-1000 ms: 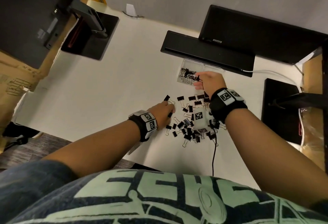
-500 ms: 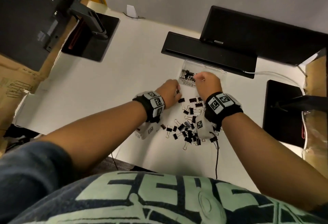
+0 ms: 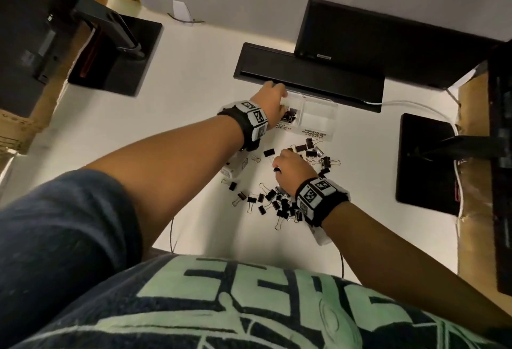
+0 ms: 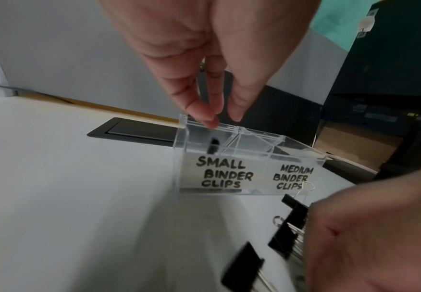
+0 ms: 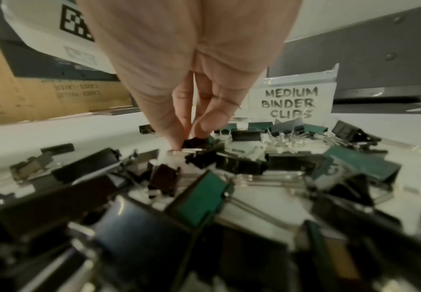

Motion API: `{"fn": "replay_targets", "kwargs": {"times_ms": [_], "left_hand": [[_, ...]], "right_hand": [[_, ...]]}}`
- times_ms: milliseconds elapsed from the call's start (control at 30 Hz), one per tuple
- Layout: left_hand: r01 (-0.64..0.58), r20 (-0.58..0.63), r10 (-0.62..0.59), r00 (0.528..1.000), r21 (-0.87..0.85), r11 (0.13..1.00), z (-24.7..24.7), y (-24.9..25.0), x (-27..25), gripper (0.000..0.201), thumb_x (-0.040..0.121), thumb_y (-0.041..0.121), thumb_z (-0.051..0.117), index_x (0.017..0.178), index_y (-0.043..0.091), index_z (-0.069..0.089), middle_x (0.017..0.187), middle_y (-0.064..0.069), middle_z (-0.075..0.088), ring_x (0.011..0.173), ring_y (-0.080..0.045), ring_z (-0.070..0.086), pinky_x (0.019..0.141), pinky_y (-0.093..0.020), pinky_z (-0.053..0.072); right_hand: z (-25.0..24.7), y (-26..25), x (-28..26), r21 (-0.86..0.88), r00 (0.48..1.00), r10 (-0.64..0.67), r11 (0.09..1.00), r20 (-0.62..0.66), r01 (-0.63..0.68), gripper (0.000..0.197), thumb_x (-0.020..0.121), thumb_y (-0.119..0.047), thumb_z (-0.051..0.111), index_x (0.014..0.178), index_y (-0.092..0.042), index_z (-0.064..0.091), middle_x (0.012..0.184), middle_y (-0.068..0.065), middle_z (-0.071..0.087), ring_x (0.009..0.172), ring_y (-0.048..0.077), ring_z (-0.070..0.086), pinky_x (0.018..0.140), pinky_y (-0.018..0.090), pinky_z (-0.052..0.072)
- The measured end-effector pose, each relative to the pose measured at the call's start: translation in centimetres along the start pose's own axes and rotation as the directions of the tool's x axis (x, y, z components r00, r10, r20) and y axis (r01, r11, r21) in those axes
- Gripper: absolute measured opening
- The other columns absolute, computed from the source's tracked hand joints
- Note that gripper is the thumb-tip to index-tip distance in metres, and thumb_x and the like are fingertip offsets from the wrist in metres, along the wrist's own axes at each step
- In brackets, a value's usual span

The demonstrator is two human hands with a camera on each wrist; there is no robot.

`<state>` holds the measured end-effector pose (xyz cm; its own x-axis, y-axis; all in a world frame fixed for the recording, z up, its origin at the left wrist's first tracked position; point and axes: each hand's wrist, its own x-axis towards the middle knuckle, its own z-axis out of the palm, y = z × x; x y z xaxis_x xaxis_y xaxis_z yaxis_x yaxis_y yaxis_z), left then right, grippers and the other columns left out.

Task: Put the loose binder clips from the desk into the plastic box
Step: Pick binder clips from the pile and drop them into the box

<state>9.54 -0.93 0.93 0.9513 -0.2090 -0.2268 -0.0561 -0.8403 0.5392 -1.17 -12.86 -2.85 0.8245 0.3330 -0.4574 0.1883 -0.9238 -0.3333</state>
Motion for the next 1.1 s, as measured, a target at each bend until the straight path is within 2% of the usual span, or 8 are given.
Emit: {"fn": "replay_targets", "kwargs": {"times_ms": [300,467,567,633,833,867,933,1100], "left_hand": [[0.053,0.026,-0.050,0.998,-0.106,0.993,1.0,-3.4,-8.0,0.026,0.088,0.013,0.055,0.113,0.013,0.055,0.119,-0.008,0.048,0.089,-0.023,0.058,0.085,-0.032,0.049],[0.062,0.167,-0.054,0.985,-0.044,0.997,2.7,-5.4,-12.9,0.018,0.087,0.010,0.053,0.104,0.010,0.059,0.111,-0.009,0.053,0.078,-0.016,0.049,0.076,-0.027,0.043],[0.043,0.268,-0.038,0.963,-0.015,0.999,4.3,-5.9,-15.4,0.020,0.087,0.015,0.056,0.106,0.013,0.060,0.111,-0.007,0.052,0.086,-0.017,0.053,0.079,-0.028,0.045],[0.016,0.312,-0.019,0.950,0.012,1.000,5.3,-5.7,-16.5,0.022,0.085,0.018,0.058,0.107,0.013,0.060,0.110,-0.007,0.052,0.095,-0.022,0.055,0.084,-0.033,0.048],[-0.017,0.262,-0.004,0.965,0.080,0.997,7.0,-5.6,-17.6,0.022,0.086,0.016,0.057,0.107,0.010,0.056,0.110,-0.009,0.052,0.102,-0.027,0.053,0.083,-0.036,0.046],[-0.013,0.250,-0.009,0.968,0.087,0.996,7.0,-5.6,-17.5,0.021,0.087,0.016,0.057,0.107,0.009,0.056,0.110,-0.009,0.052,0.101,-0.027,0.053,0.081,-0.035,0.045],[-0.012,0.229,-0.011,0.973,0.100,0.995,7.0,-5.4,-17.2,0.020,0.087,0.016,0.057,0.105,0.008,0.055,0.109,-0.010,0.052,0.101,-0.028,0.052,0.079,-0.035,0.044],[-0.016,0.218,-0.008,0.976,0.107,0.994,6.8,-4.9,-16.7,0.020,0.084,0.015,0.057,0.102,0.004,0.055,0.109,-0.014,0.050,0.099,-0.031,0.051,0.080,-0.041,0.048]], "right_hand": [[0.1,0.3,0.1,0.007,1.000,-0.010,1.000,-0.029,0.010,0.031,0.090,-0.010,0.047,0.116,-0.014,0.062,0.117,0.010,0.050,0.106,0.028,0.054,0.086,0.037,0.049],[-0.5,0.4,-0.8,0.293,0.982,0.104,0.955,-0.157,-0.054,0.024,0.087,-0.010,0.053,0.107,-0.011,0.067,0.111,0.007,0.055,0.094,0.022,0.058,0.091,0.032,0.049],[-0.6,0.8,-1.6,0.524,0.934,0.261,0.846,-0.244,-0.099,0.017,0.082,-0.011,0.064,0.099,-0.014,0.067,0.080,-0.005,0.056,0.070,0.008,0.054,0.076,0.026,0.054],[-0.7,1.1,-2.2,0.666,0.907,0.354,0.736,-0.229,-0.119,0.014,0.083,-0.010,0.066,0.095,-0.015,0.065,0.078,-0.009,0.058,0.069,0.005,0.055,0.070,0.020,0.051],[-1.5,1.4,-3.6,0.904,0.920,0.388,0.371,0.056,-0.211,0.015,0.085,-0.007,0.053,0.081,-0.008,0.067,0.071,0.008,0.058,0.058,0.016,0.052,0.058,0.029,0.048],[-1.5,1.2,-3.8,0.891,0.929,0.359,0.388,0.091,-0.237,0.012,0.084,-0.010,0.056,0.080,-0.006,0.066,0.071,0.007,0.057,0.058,0.016,0.051,0.057,0.028,0.046],[-0.8,0.6,-4.1,0.758,0.956,0.281,0.605,0.081,-0.242,0.013,0.084,-0.020,0.063,0.081,-0.007,0.065,0.072,0.000,0.058,0.059,0.014,0.052,0.058,0.027,0.046],[1.7,-1.3,-4.5,0.238,0.998,0.035,0.970,0.055,-0.047,0.011,0.084,-0.021,0.066,0.093,-0.019,0.061,0.077,-0.008,0.051,0.070,0.013,0.051,0.058,0.024,0.041]]}}
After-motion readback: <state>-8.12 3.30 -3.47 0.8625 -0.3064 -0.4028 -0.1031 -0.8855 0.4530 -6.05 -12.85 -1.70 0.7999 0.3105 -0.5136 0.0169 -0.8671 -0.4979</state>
